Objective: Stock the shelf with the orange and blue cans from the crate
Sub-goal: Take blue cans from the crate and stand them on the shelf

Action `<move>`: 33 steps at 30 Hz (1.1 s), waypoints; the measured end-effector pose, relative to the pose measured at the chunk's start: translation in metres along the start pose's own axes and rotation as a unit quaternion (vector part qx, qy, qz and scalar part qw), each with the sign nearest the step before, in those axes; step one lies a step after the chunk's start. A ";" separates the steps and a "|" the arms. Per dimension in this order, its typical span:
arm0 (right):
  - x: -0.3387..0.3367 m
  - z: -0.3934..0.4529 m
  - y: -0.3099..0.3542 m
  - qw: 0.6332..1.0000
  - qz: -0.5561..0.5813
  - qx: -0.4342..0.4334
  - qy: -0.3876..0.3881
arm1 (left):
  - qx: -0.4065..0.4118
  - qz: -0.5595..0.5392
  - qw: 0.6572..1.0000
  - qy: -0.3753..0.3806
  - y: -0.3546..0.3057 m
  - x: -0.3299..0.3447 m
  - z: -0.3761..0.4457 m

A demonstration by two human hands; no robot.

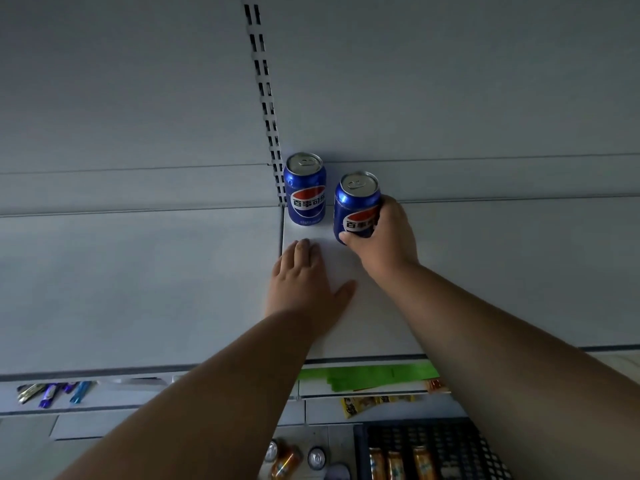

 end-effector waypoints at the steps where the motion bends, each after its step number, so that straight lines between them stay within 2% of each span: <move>1: 0.001 0.004 0.001 1.000 -0.008 0.000 0.002 | 0.000 0.005 1.000 -0.001 0.000 0.000 0.000; 12: 0.014 0.037 0.022 0.999 -0.046 -0.008 0.017 | 0.001 0.025 1.000 -0.009 -0.001 0.002 0.001; 17: 0.001 0.019 0.014 0.998 -0.049 -0.006 0.029 | 0.003 0.025 1.000 -0.011 -0.001 0.002 0.001; 21: -0.046 -0.026 0.010 0.997 -0.036 -0.055 0.030 | 0.005 0.006 1.000 -0.011 -0.003 -0.007 -0.004; 24: -0.098 -0.062 0.007 0.994 -0.042 -0.099 0.021 | 0.037 -0.013 0.999 -0.025 -0.018 -0.020 -0.023; 33: -0.247 -0.181 -0.043 0.987 -0.038 -0.156 0.010 | 0.112 -0.045 0.990 -0.080 -0.136 -0.030 -0.163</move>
Point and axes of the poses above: each hand's wrist, its own z-axis towards the middle knuckle, its own x-axis out of the palm, y = z × x, the point moved 5 cm from there along z, towards the middle knuckle, and after that the axes turned 5 degrees about -y, right-handed, at the moved point
